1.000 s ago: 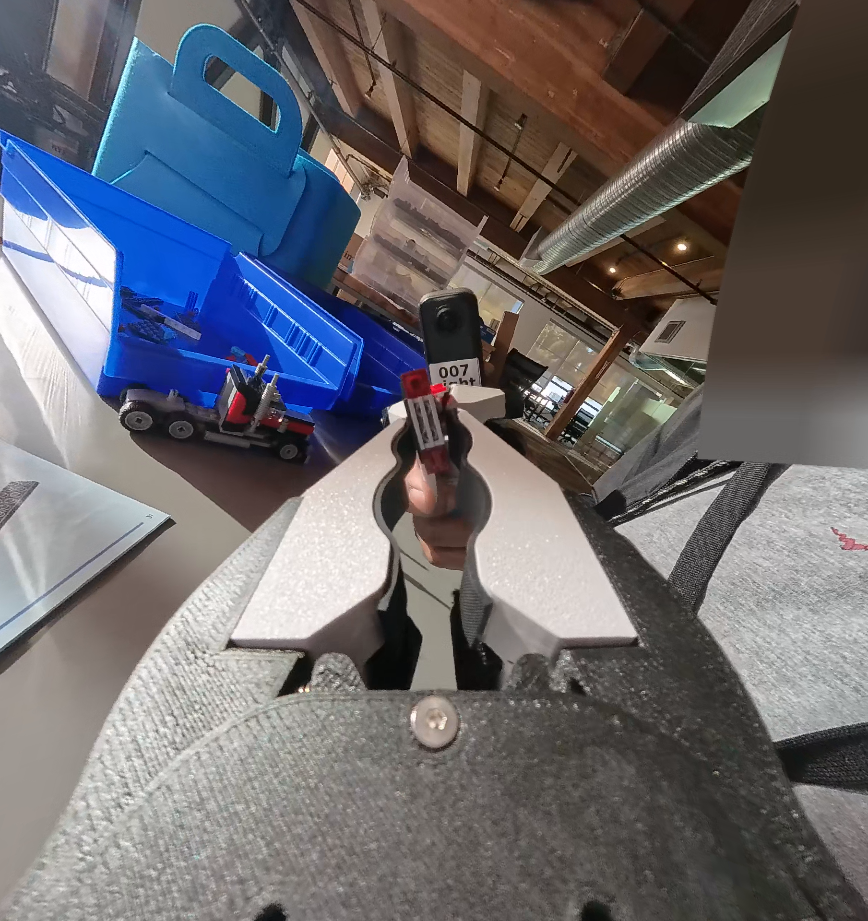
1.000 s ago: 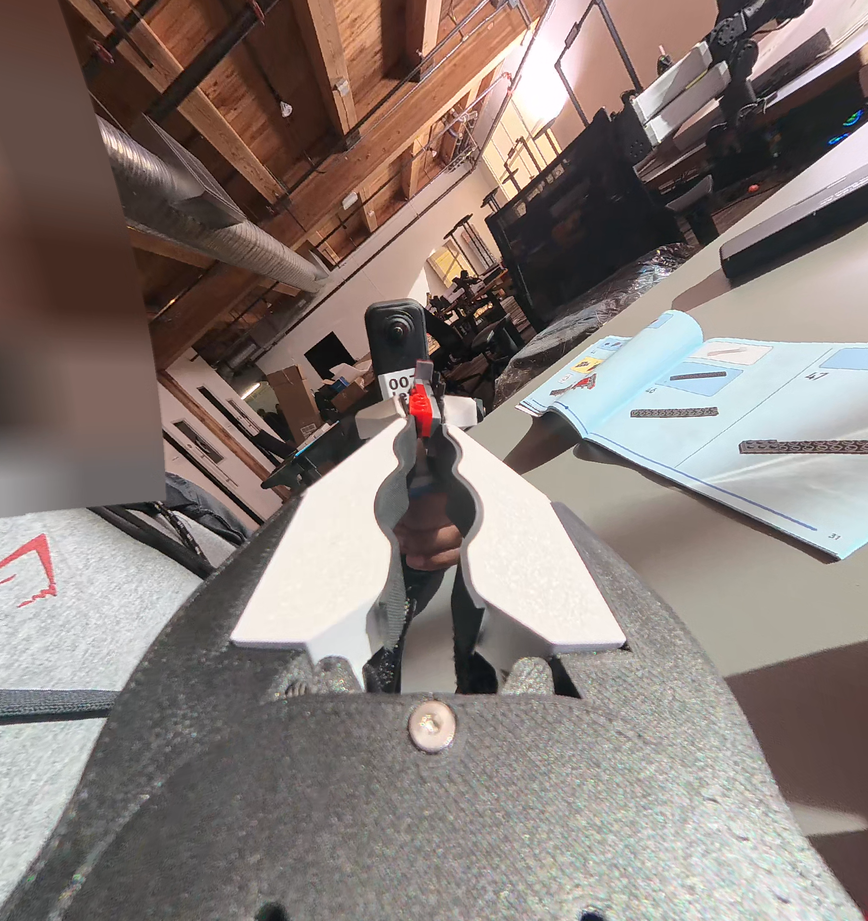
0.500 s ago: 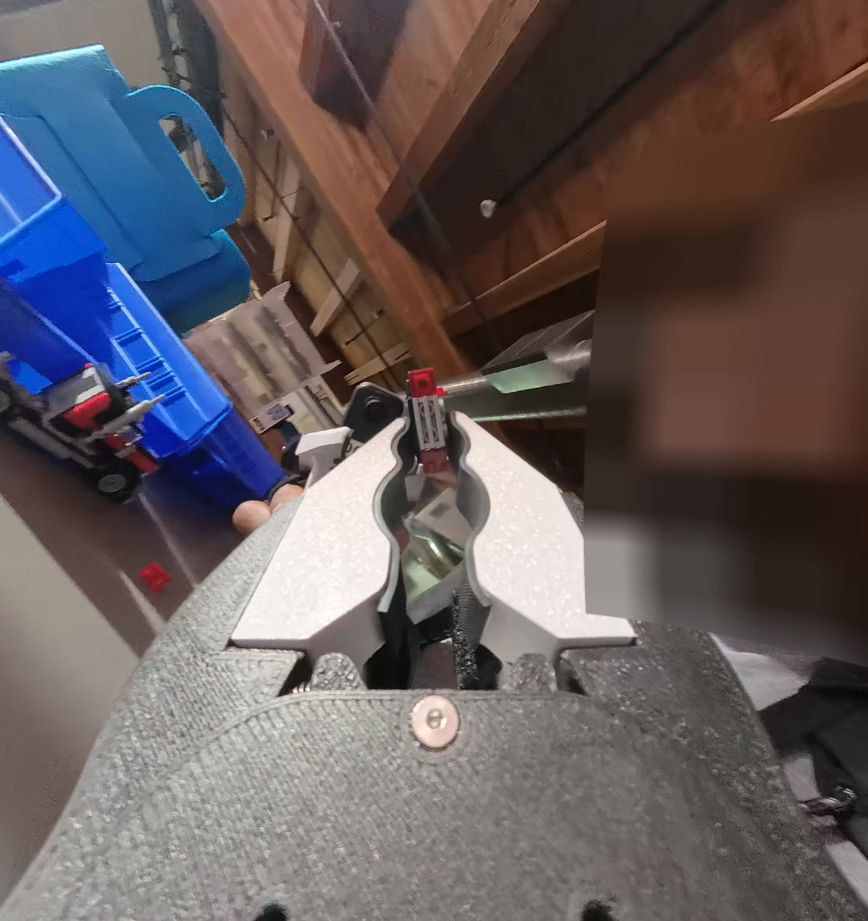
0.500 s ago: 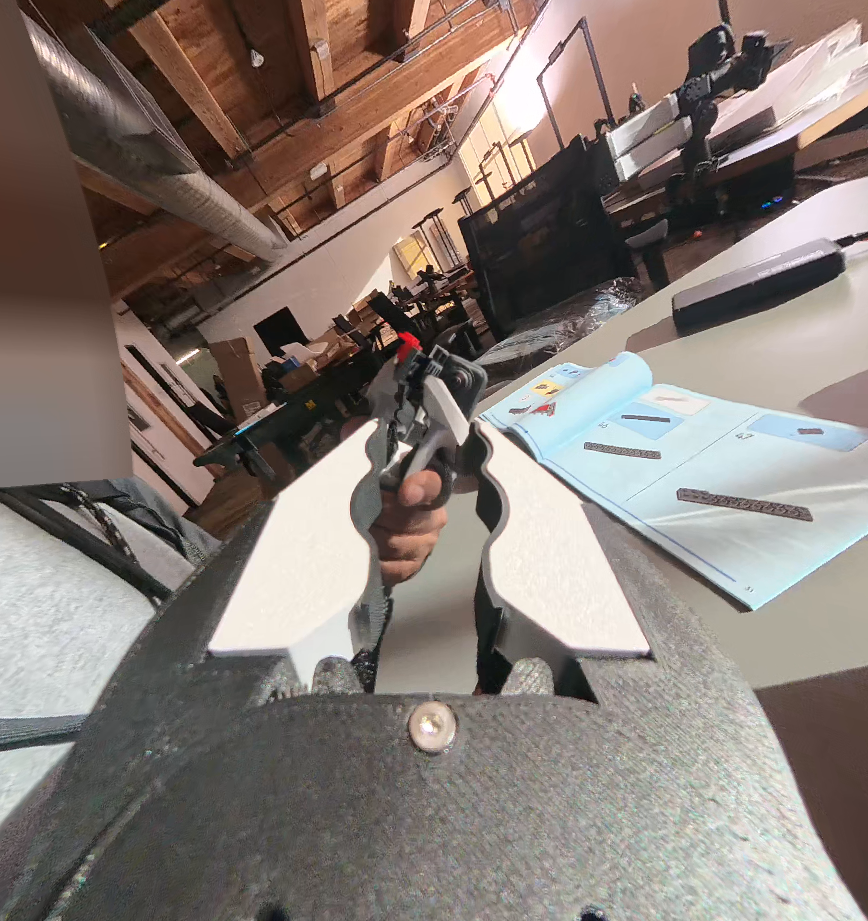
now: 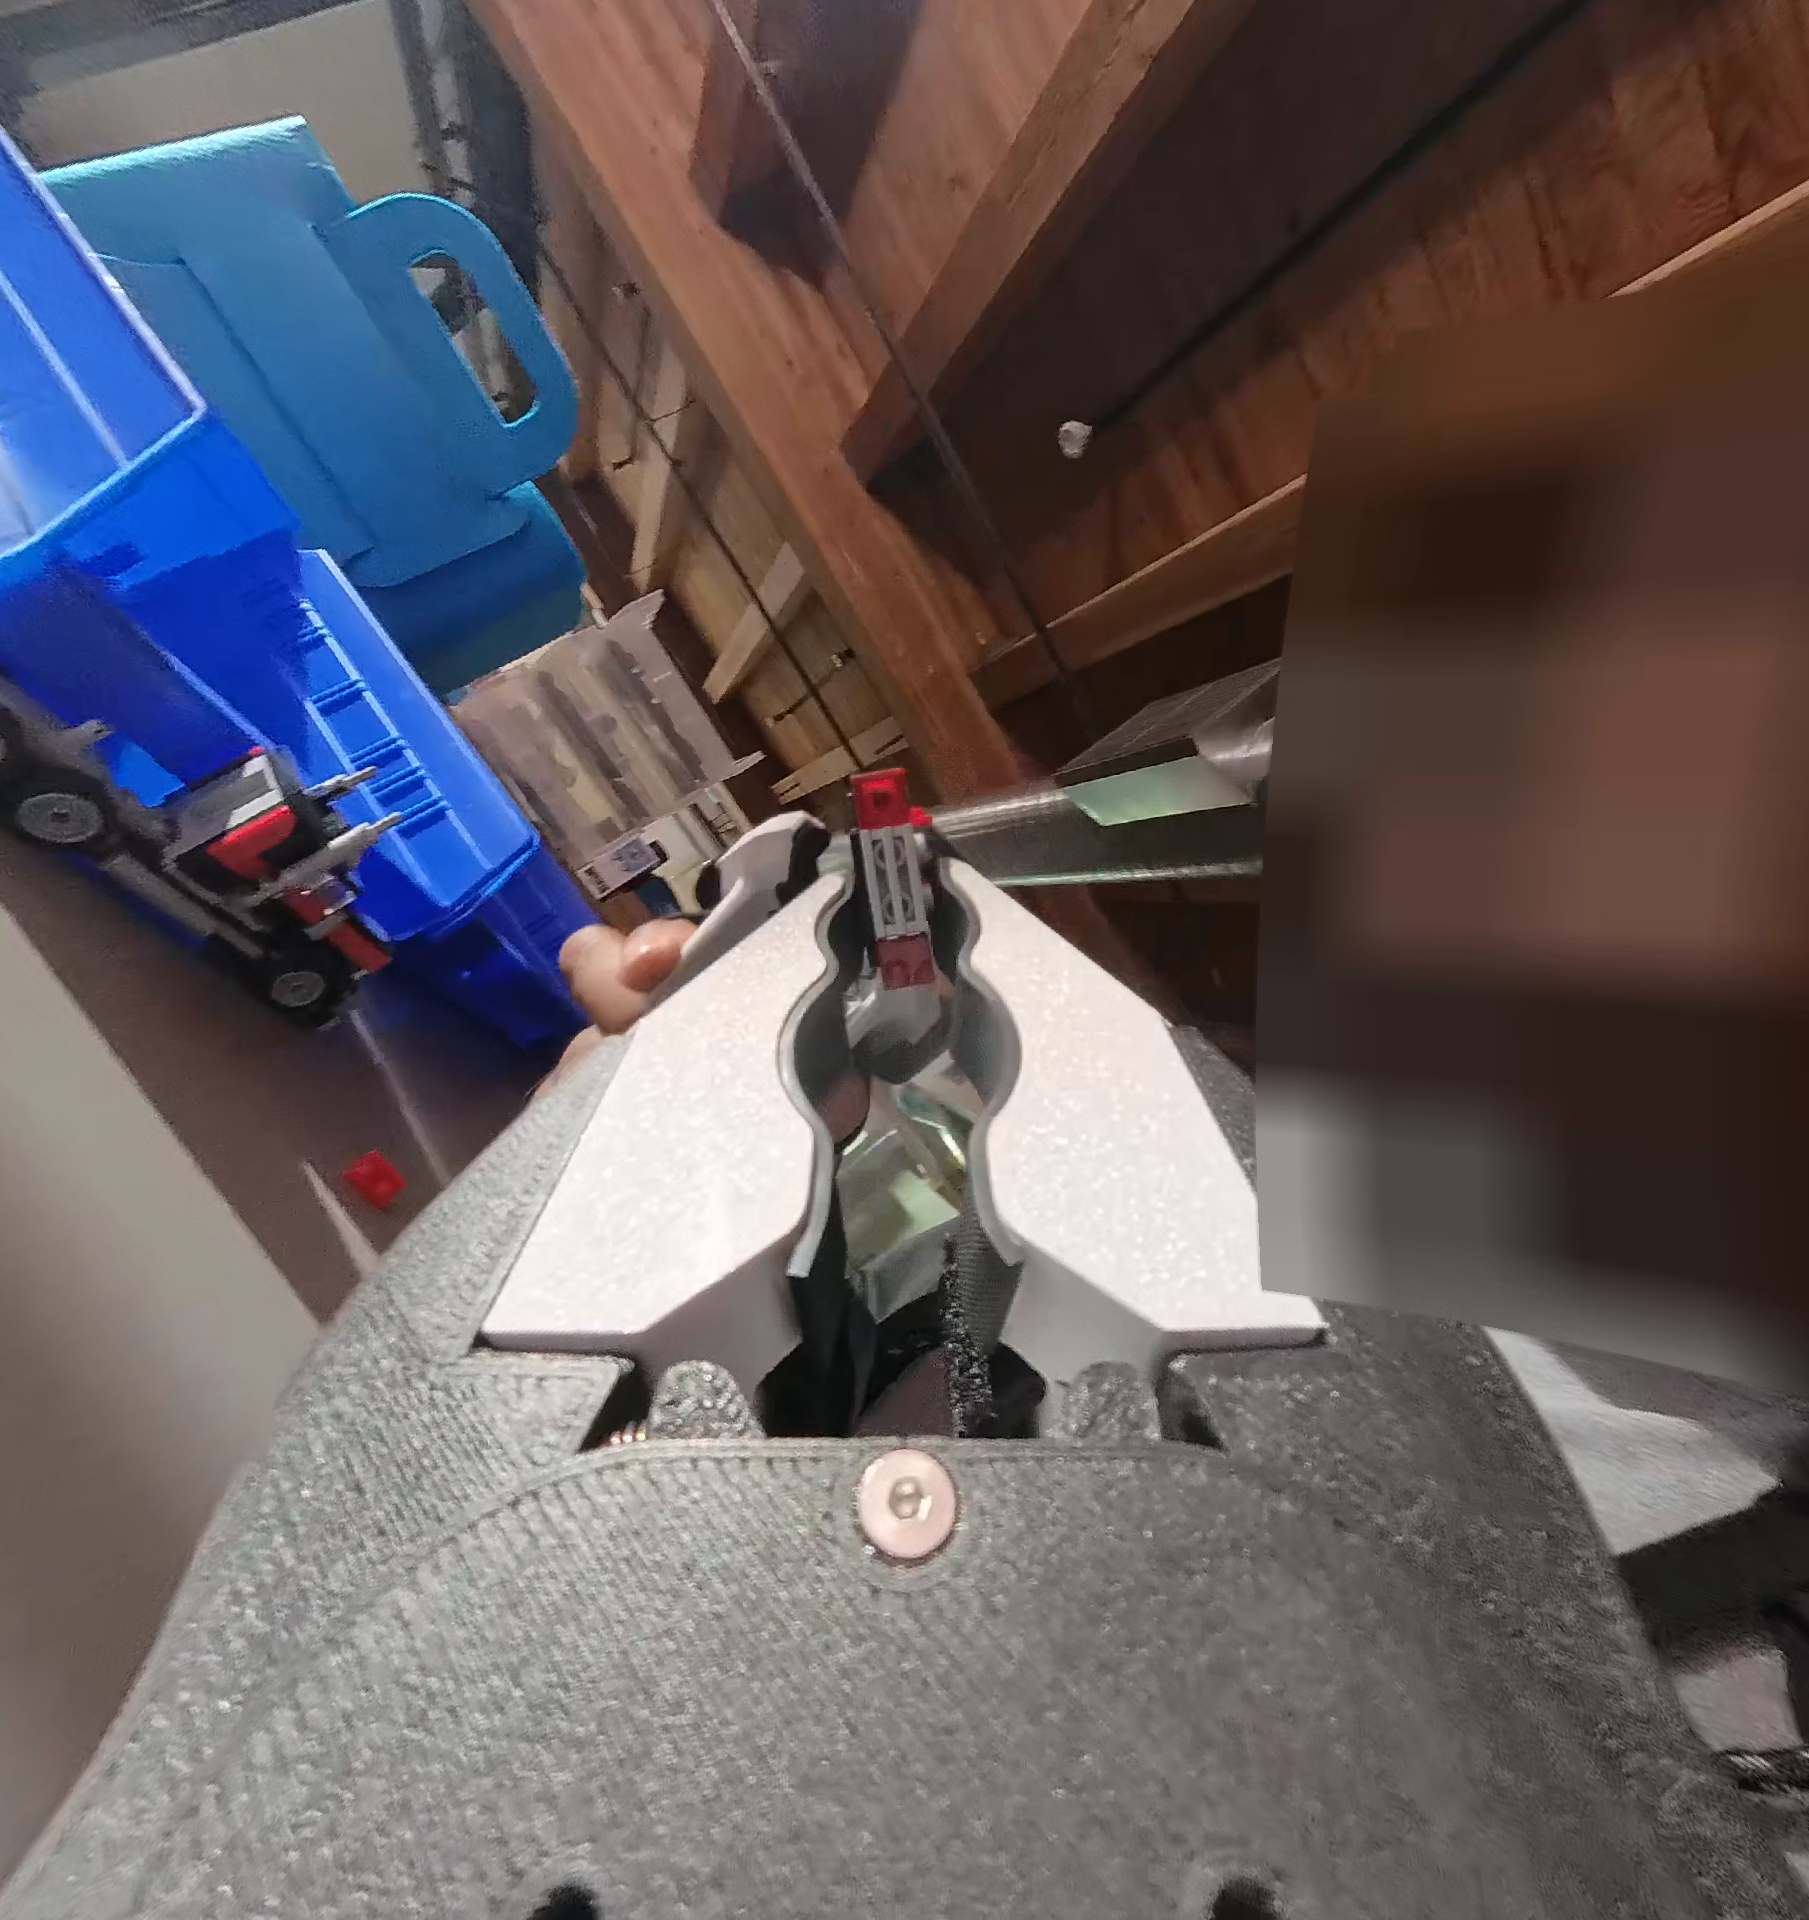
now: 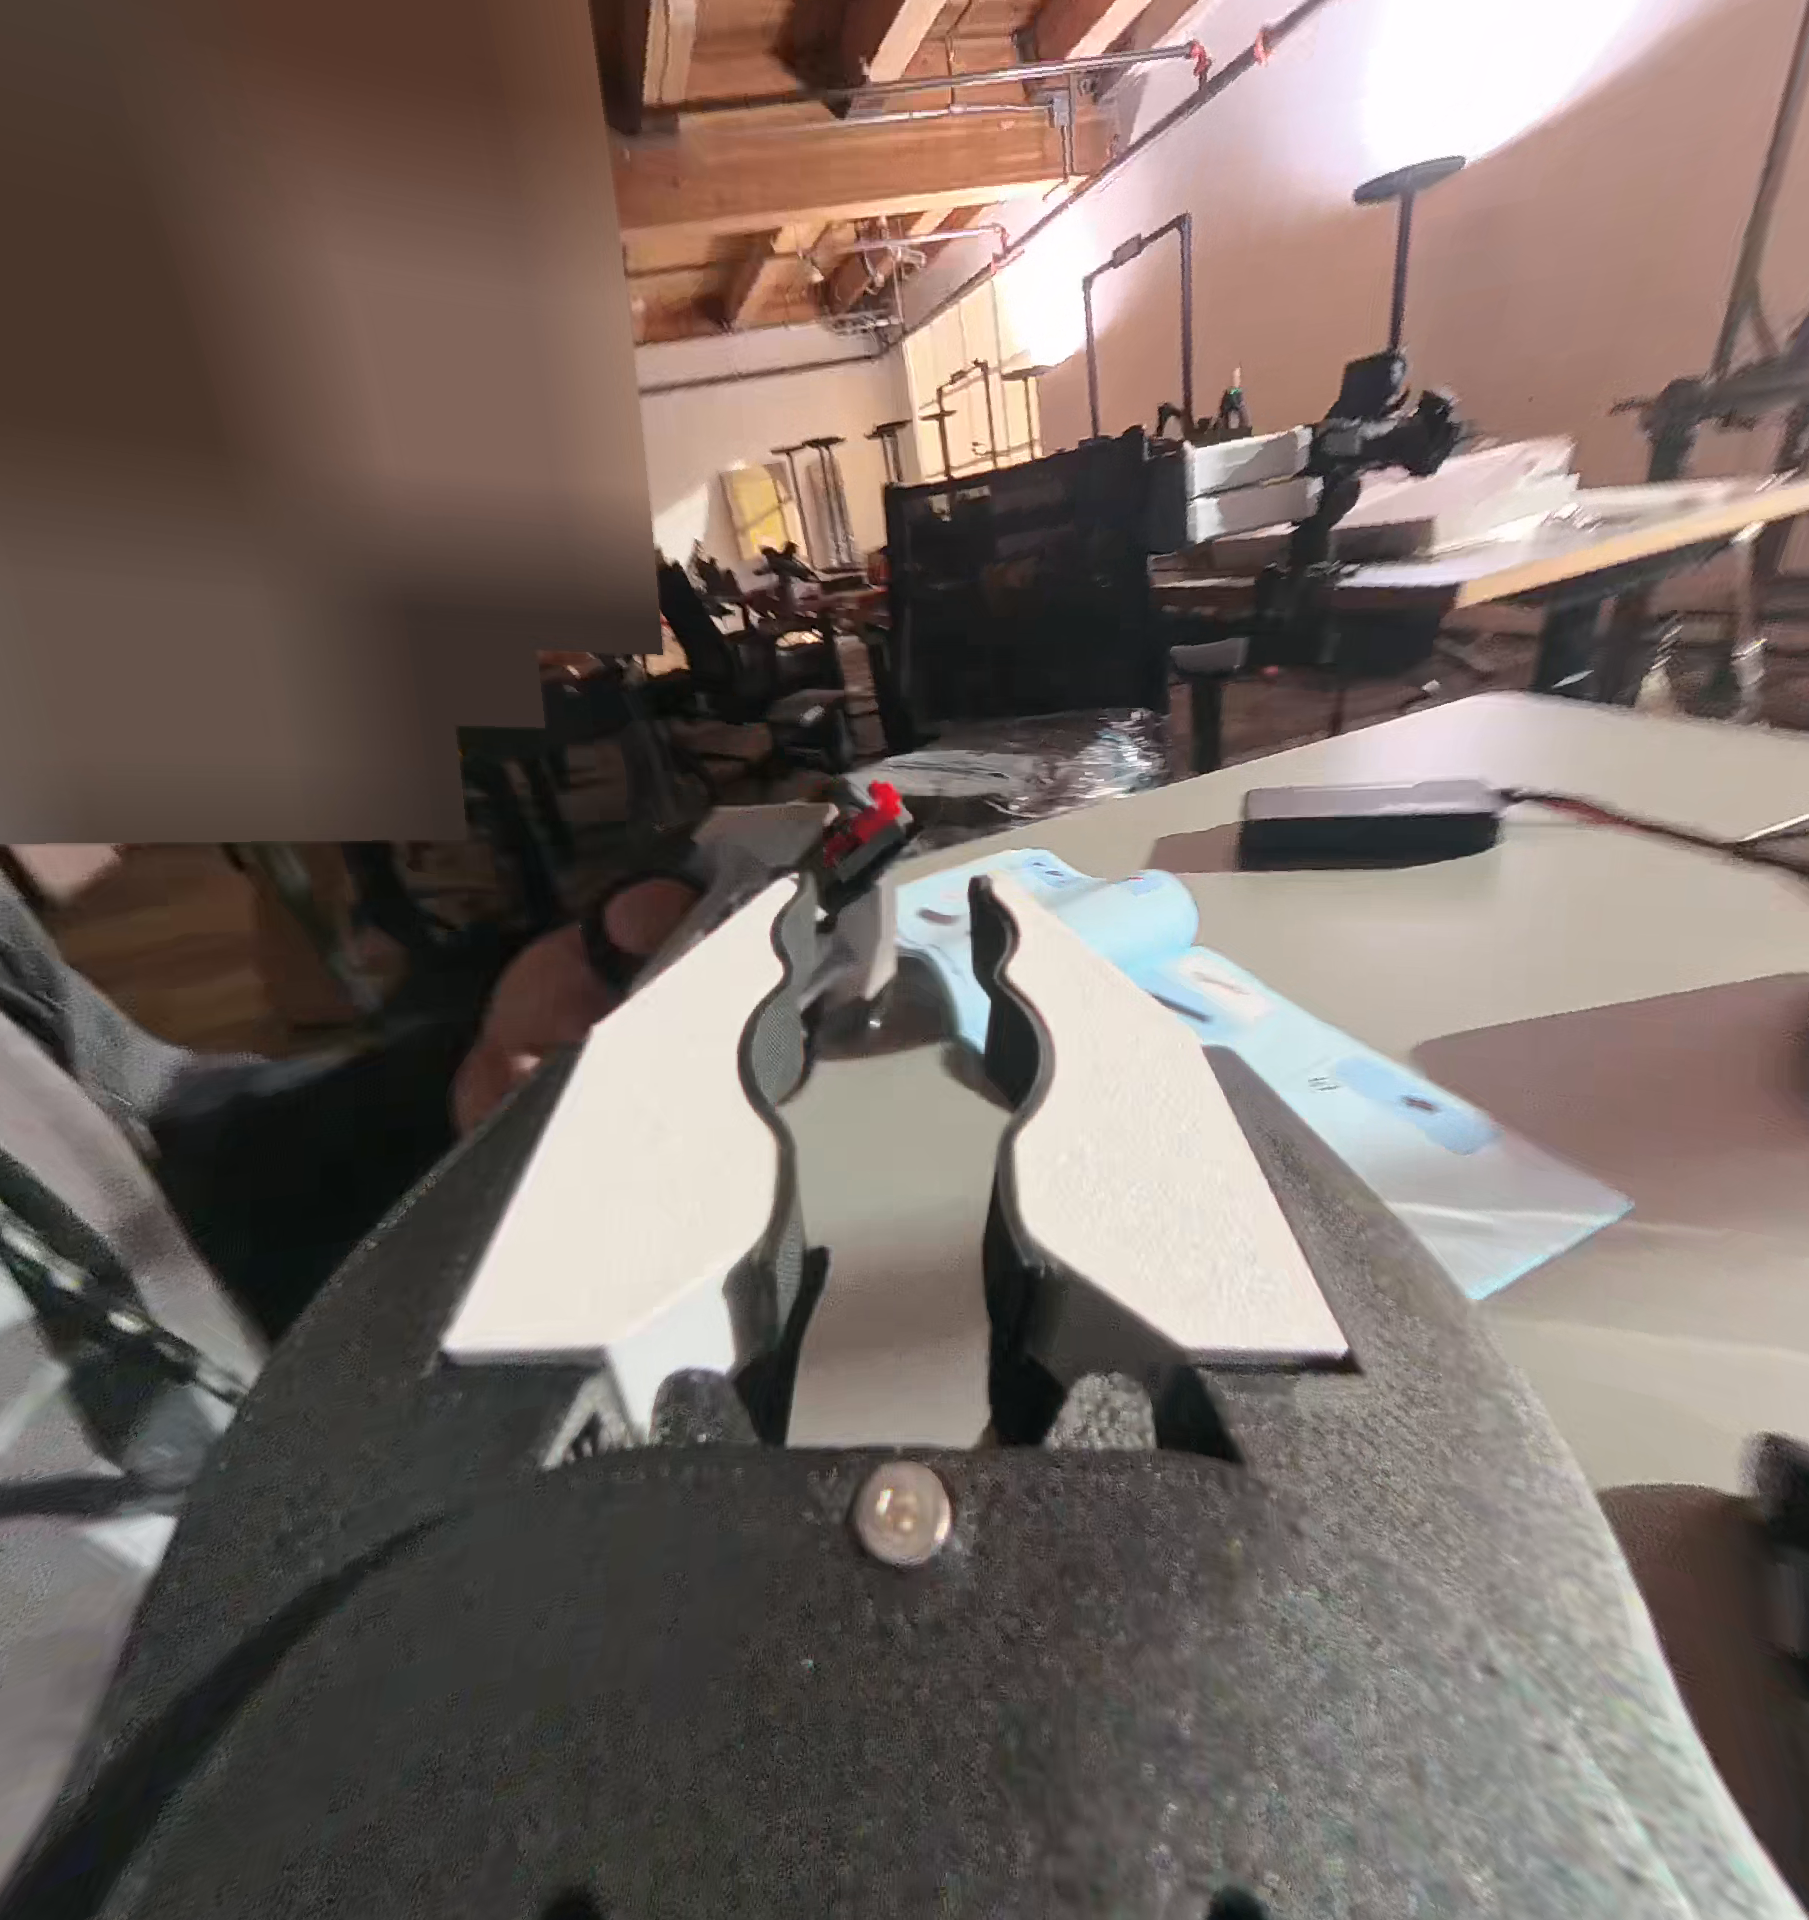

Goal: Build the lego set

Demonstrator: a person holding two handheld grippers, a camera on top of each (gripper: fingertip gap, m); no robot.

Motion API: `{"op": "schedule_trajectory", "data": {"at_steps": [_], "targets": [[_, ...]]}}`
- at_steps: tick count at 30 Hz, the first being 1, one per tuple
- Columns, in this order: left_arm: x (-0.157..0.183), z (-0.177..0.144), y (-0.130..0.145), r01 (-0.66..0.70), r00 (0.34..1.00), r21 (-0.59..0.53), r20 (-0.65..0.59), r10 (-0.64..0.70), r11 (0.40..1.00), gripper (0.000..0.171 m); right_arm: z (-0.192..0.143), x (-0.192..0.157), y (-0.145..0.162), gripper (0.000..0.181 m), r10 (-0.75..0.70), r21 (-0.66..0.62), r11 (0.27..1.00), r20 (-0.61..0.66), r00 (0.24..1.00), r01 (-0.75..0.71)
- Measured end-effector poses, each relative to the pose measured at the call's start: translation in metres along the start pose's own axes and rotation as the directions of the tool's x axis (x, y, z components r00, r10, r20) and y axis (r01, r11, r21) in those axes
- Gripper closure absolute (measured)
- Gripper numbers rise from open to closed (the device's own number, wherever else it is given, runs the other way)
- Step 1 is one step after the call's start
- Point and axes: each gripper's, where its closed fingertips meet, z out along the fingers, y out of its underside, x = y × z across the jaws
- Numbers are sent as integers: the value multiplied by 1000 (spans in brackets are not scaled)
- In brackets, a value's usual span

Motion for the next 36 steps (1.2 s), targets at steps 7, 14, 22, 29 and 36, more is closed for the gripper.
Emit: {"op": "schedule_trajectory", "data": {"at_steps": [7, 14, 22, 29, 36], "targets": [[-19, 0, 14, -34, 985, -96, 168, 50, 995, 158, -5, 0, 20, 146, -498, -141, 855, 48, 866, 500], [-21, 0, 17, 15, 988, -106, 153, 2, 994, 158, 0, 1, 24, 151, -485, -147, 854, 123, 866, 500], [-21, 1, 20, 30, 990, -131, 140, -12, 991, 152, -3, 0, 23, 162, -424, -112, 885, 211, 881, 453], [-16, 0, 15, 93, 992, -104, 90, -83, 990, 149, -9, -6, 18, 163, -364, -73, 911, 325, 873, 407], [-20, -1, 19, 128, 988, -109, 100, -117, 986, 156, -9, -7, 22, 163, -318, -91, 924, 360, 877, 372]]}}
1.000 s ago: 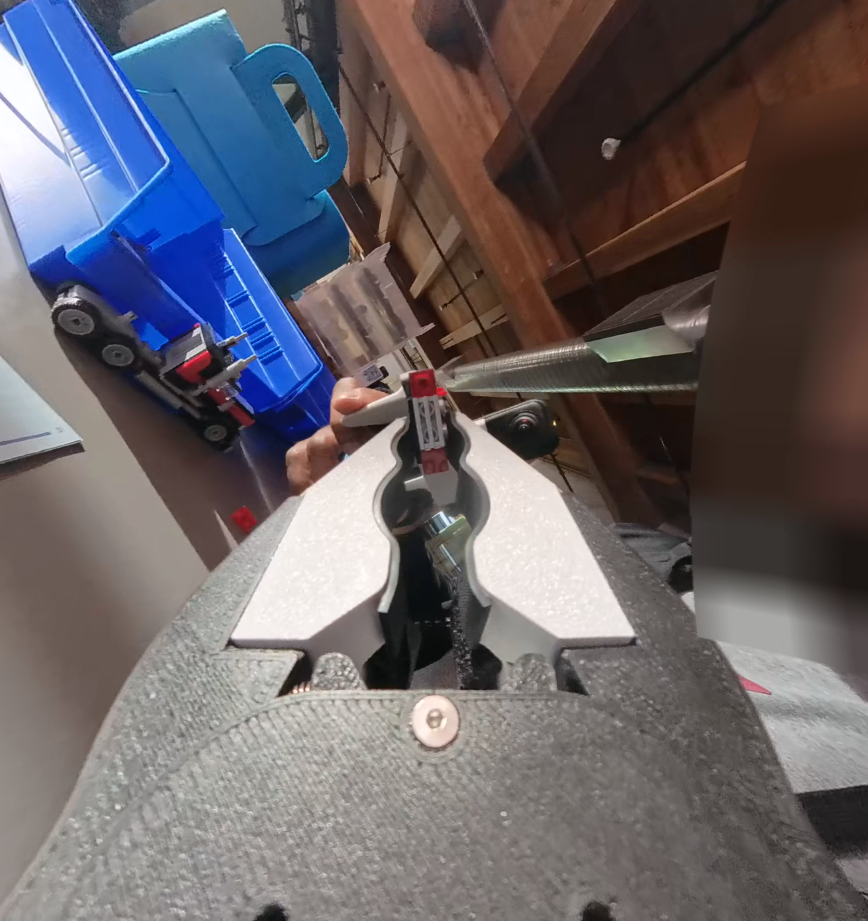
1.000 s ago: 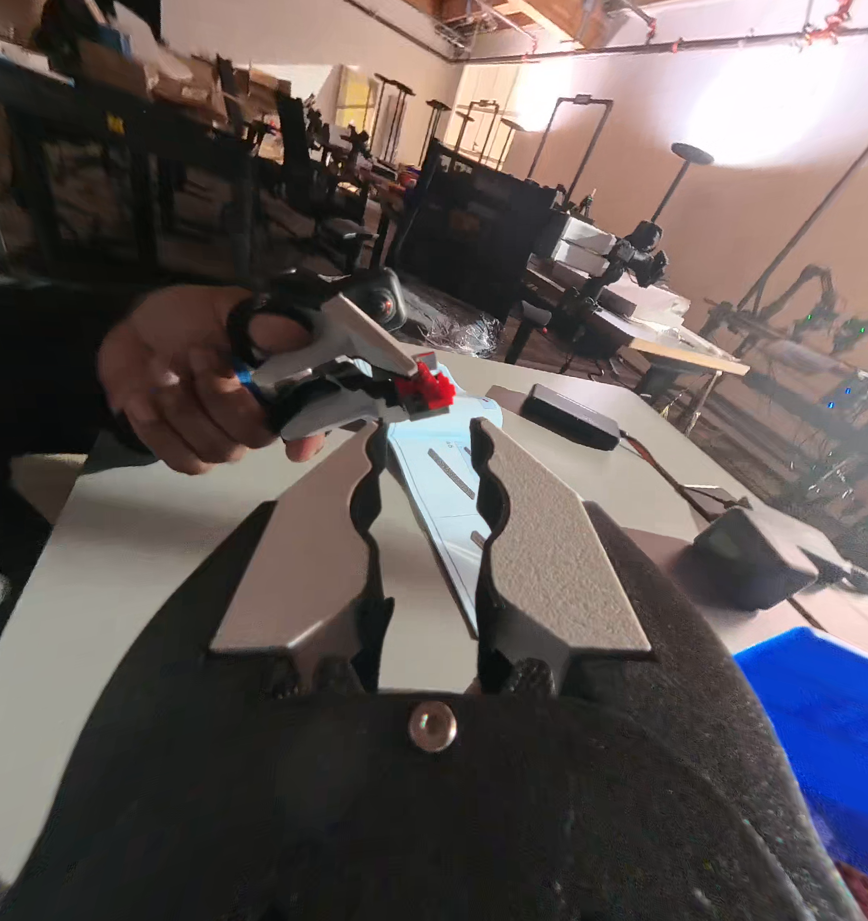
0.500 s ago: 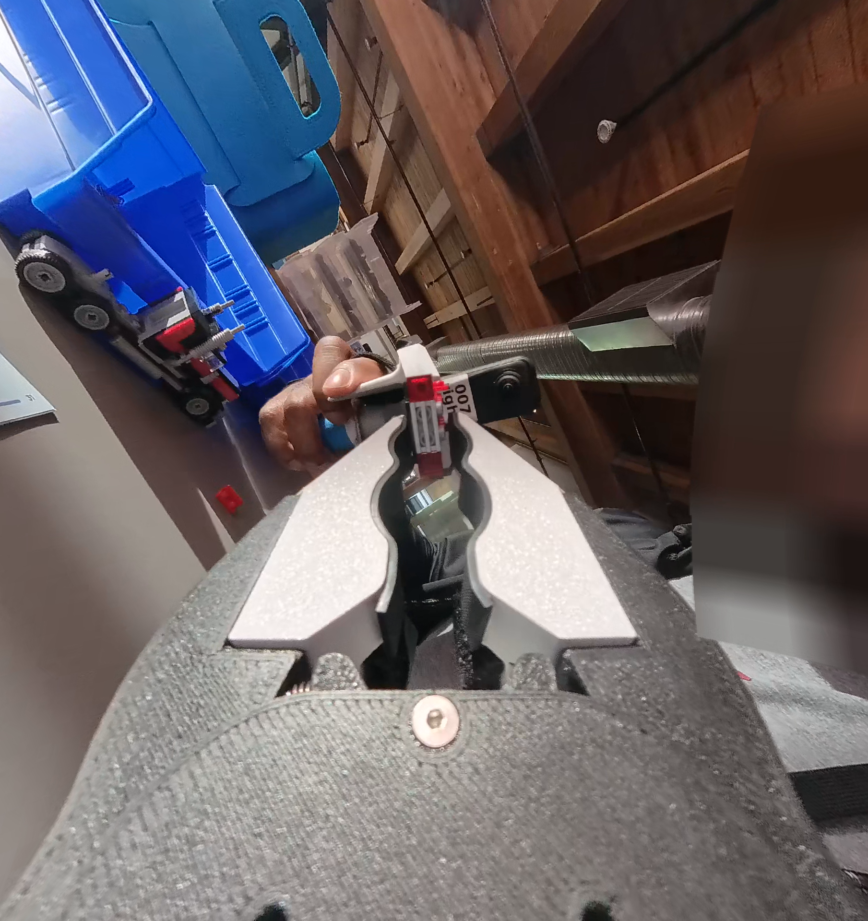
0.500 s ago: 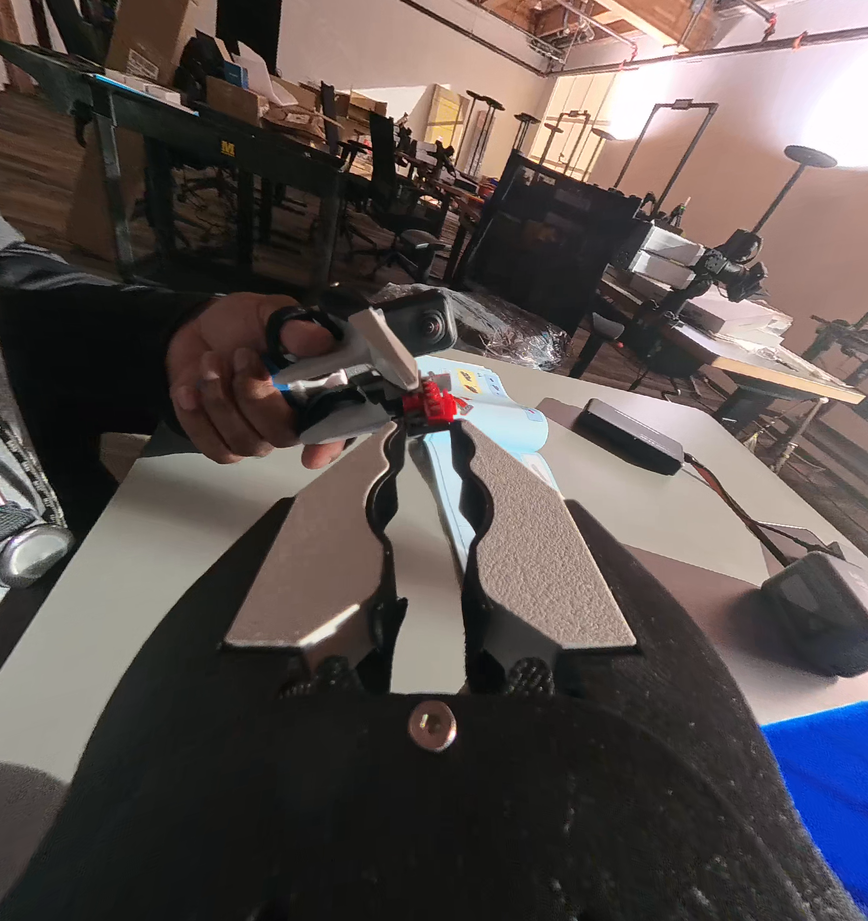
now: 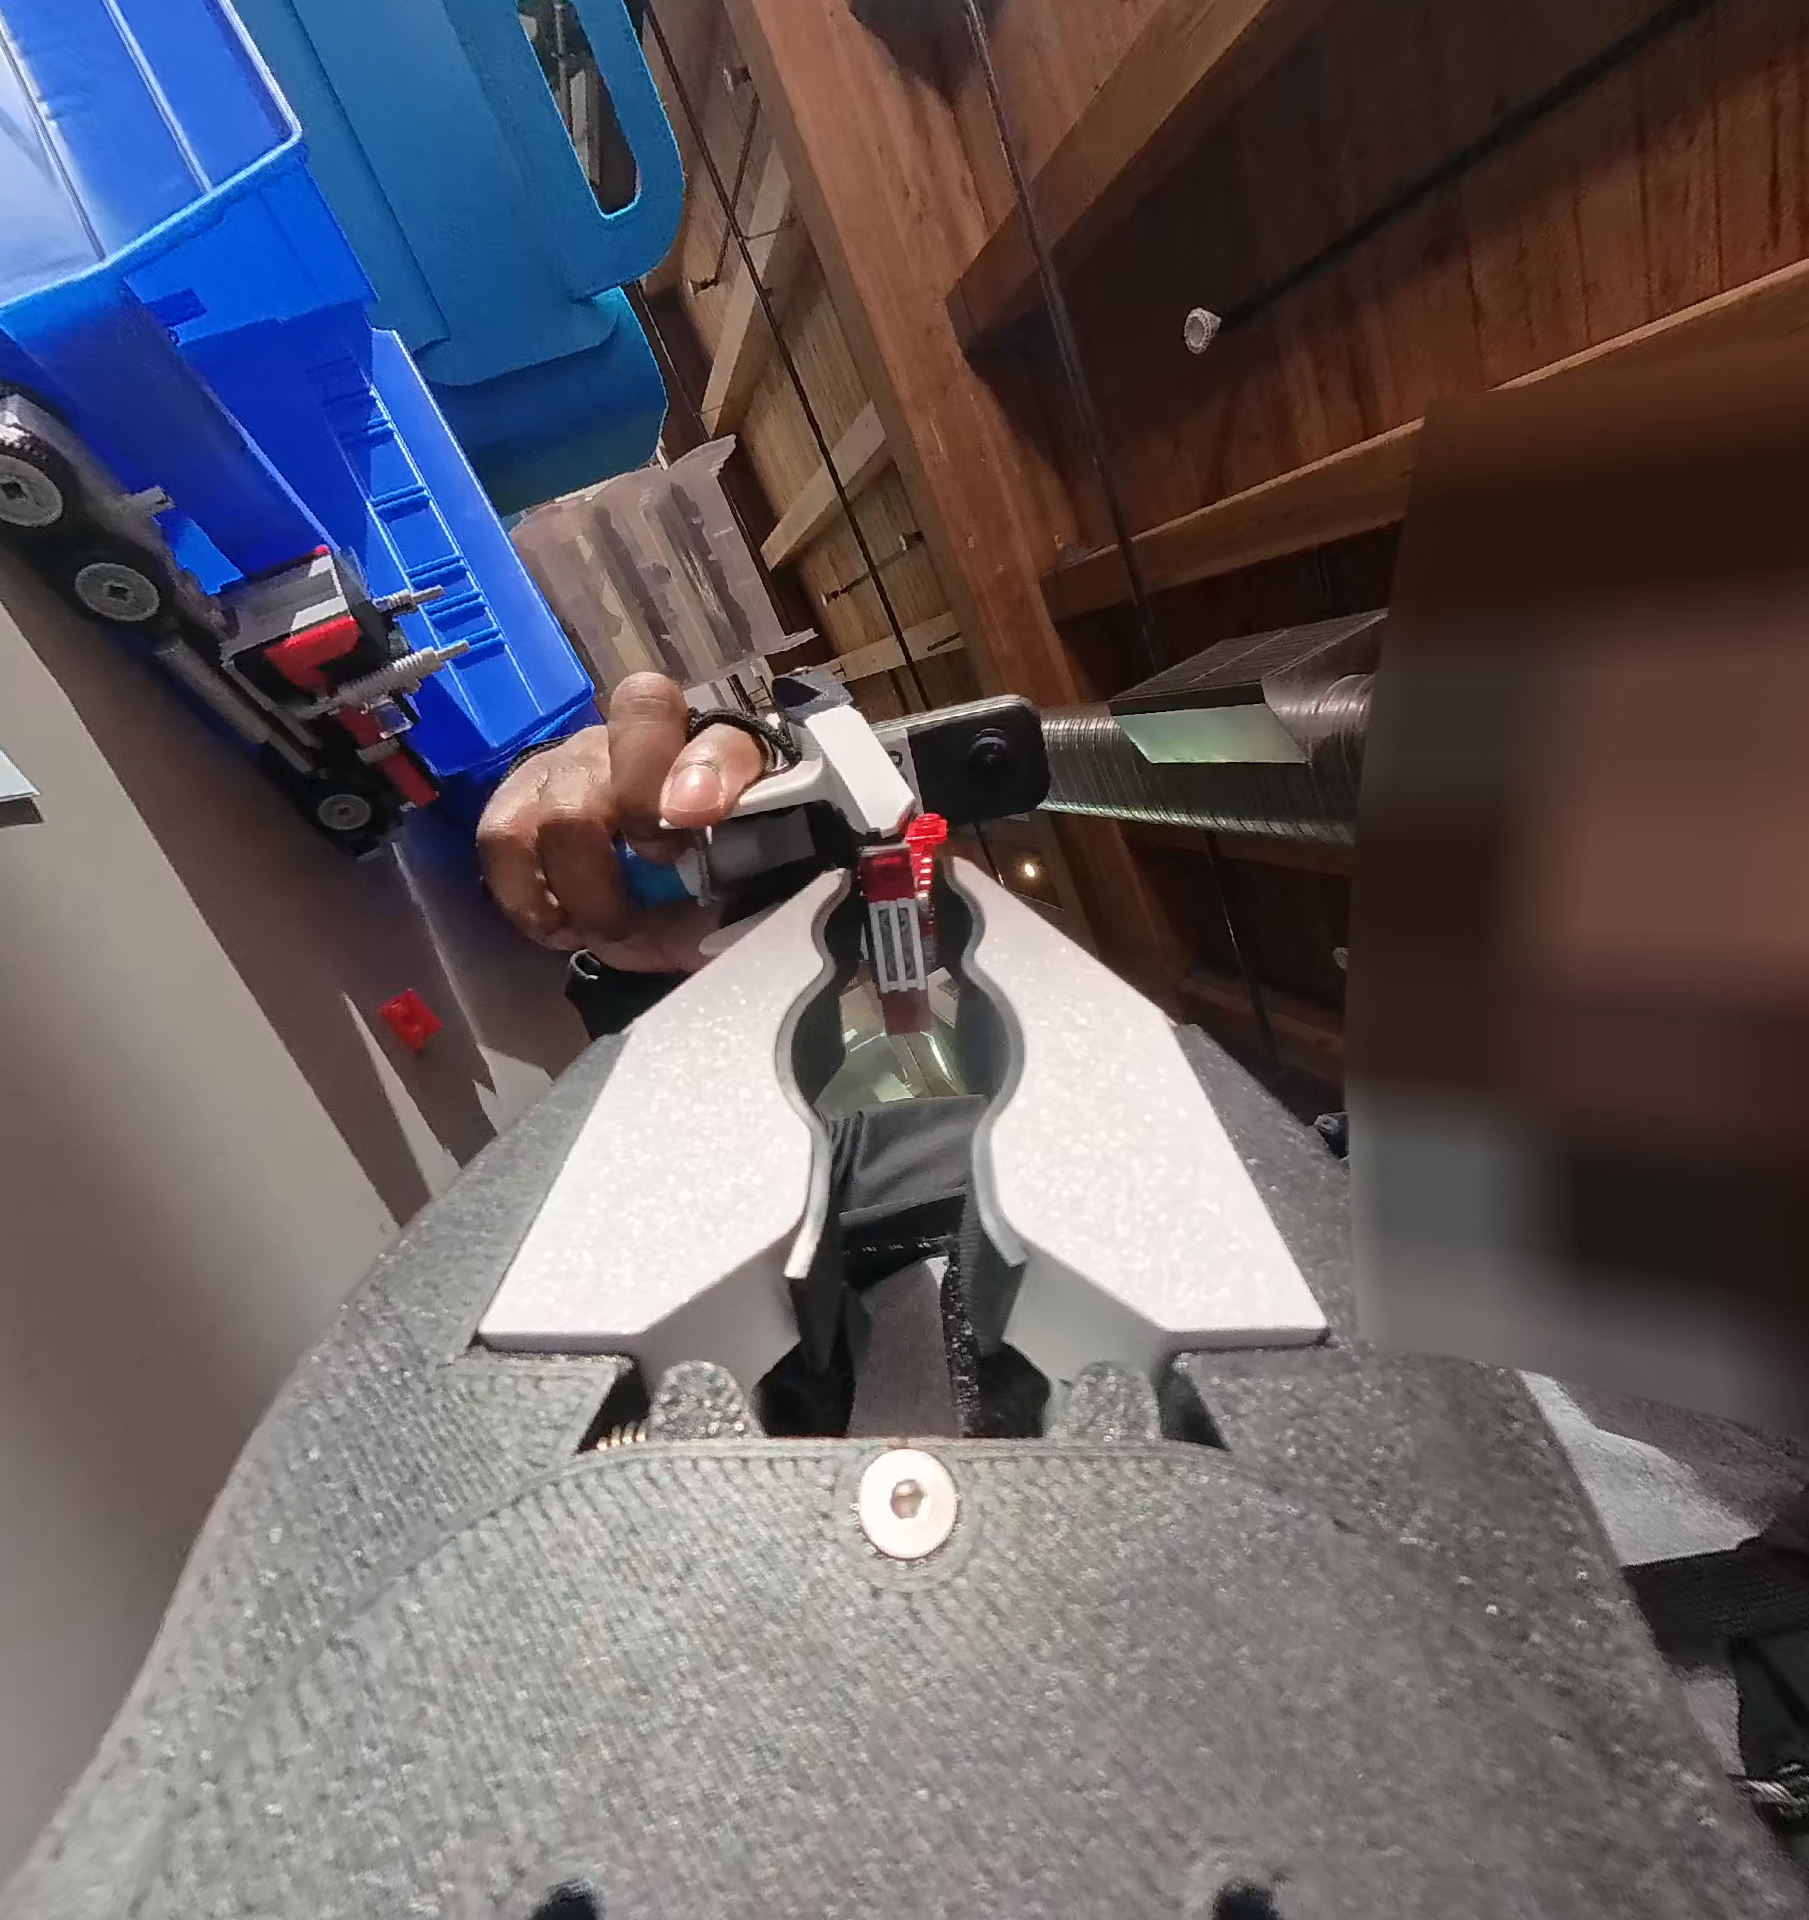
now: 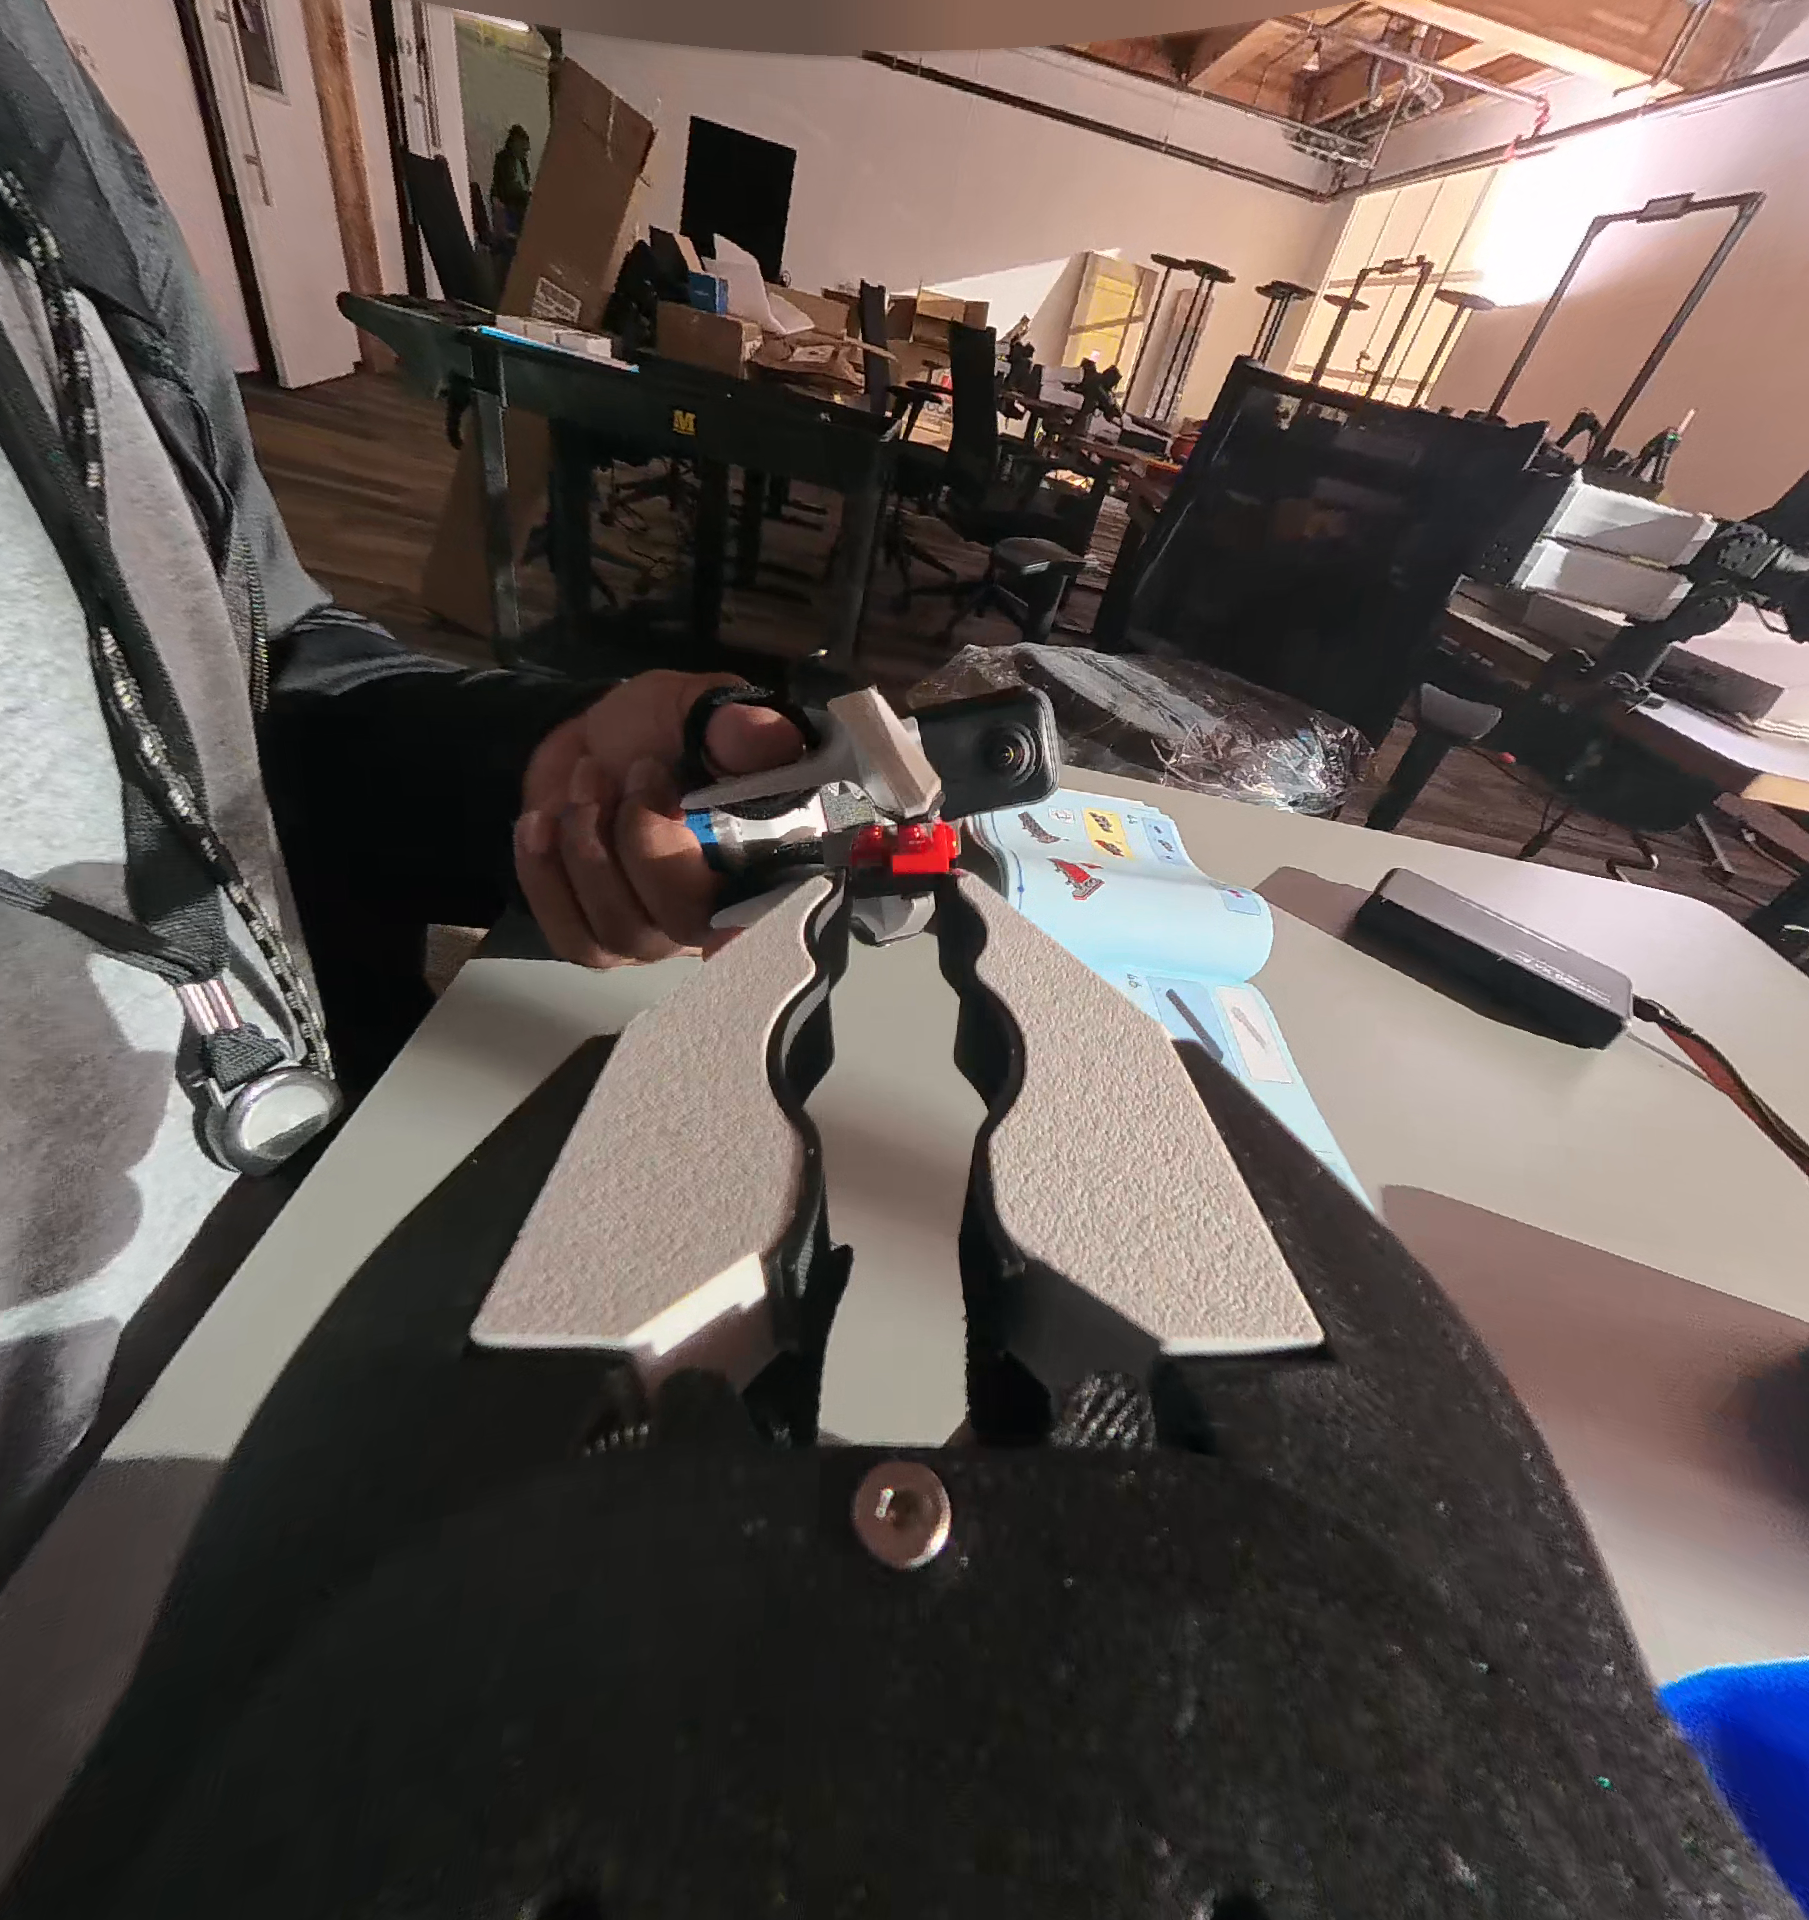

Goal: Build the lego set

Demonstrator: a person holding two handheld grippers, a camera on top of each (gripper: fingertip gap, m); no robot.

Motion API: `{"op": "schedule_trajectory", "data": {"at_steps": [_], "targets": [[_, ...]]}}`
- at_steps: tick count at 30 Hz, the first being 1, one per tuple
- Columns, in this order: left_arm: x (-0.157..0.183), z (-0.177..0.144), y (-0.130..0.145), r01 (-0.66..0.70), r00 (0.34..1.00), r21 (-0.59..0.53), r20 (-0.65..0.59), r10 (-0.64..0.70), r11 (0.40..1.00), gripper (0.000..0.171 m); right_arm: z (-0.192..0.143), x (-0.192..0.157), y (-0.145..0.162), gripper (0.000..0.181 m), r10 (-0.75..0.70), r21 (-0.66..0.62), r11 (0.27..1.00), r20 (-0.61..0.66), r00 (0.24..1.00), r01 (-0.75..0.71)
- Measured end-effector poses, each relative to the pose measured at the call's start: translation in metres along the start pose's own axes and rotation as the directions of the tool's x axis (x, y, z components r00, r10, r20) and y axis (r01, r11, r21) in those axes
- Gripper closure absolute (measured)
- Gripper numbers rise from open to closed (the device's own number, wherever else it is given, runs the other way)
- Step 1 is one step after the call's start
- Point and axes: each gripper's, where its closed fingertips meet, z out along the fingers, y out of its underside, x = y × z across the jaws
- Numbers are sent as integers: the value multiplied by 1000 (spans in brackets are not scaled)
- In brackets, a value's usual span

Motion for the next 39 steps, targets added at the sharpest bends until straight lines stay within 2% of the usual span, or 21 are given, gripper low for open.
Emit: {"op": "schedule_trajectory", "data": {"at_steps": [12, 15, 20, 23, 26, 29, 33, 39], "targets": [[-3, 0, 0, 25, 1000, 9, 6, -25, 1000, 158, 2, 2, 9, 162, 44, -31, 999, -5, 999, -44], [-10, -5, -8, 17, 998, 54, 61, -21, 998, 158, -7, 6, 14, 149, 69, -102, 992, -52, 996, -74], [-22, -13, -15, -35, 986, 74, 165, 22, 997, 158, -64, 10, 29, 147, 103, -245, 956, -233, 967, -161], [-26, -14, -13, -50, 981, 61, 191, 38, 997, 158, -110, 5, 54, 149, 123, -358, 897, -362, 924, -260], [-32, -12, -11, -29, 981, 61, 191, 17, 998, 158, -136, -11, 87, 150, 126, -467, 821, -411, 903, -327], [-35, -8, -8, -9, 983, 56, 186, -1, 998, 158, -134, -23, 115, 151, 123, -526, 784, -388, 913, -329], [-38, -6, -4, -25, 975, 40, 221, 16, 999, 158, -124, -21, 141, 152, 69, -606, 745, -344, 936, -278], [-40, -8, -4, -21, 973, 51, 231, 9, 998, 158, -98, -19, 140, 152, 37, -639, 741, -269, 962, -207]]}}
